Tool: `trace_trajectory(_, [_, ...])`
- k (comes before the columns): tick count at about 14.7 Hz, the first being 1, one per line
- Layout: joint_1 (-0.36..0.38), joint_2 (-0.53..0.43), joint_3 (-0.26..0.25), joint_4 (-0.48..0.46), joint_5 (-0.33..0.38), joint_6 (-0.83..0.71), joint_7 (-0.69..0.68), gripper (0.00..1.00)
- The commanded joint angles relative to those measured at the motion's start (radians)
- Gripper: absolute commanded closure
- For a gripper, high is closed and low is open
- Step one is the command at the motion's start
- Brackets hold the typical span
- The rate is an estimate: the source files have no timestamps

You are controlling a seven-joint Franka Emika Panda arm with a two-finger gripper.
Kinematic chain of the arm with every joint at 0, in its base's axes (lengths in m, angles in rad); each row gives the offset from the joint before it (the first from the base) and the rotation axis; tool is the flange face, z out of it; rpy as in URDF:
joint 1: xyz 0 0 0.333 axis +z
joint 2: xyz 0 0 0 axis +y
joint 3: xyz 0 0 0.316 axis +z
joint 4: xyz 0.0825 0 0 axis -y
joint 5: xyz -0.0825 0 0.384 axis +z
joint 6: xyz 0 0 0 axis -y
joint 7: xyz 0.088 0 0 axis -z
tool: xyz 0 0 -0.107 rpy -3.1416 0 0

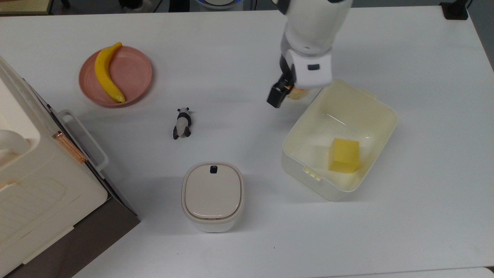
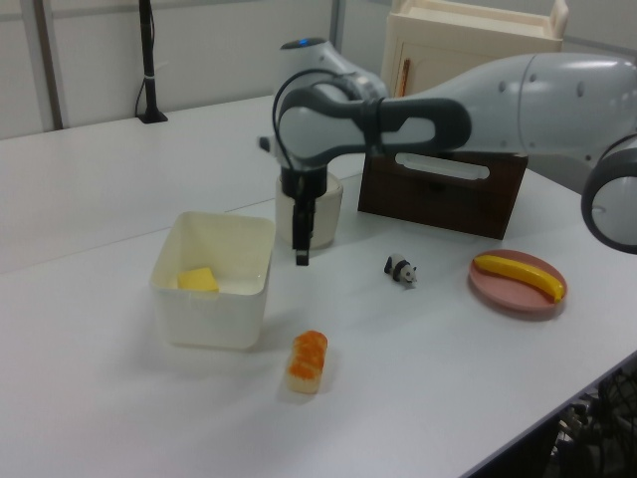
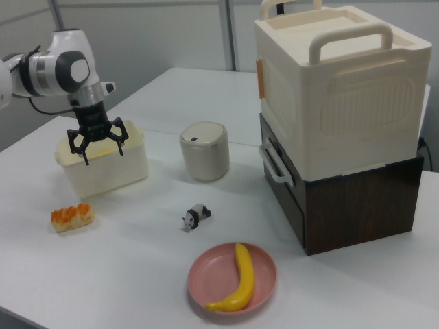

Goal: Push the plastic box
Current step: 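Move the gripper down beside the rim of the plastic box, then push the plastic box away from the gripper across the table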

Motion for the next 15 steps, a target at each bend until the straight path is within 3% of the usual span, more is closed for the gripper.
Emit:
trace_trajectory(1, [0.040, 0.028, -0.018, 0.003, -0.012, 0.048, -0.013, 0.00])
trace_trajectory(7, [0.064, 0.083, -0.018, 0.009, -0.026, 0.144, 0.000, 0.00])
trace_trajectory(15, [0.109, 0.140, -0.018, 0.050, -0.055, 0.272, 0.150, 0.00])
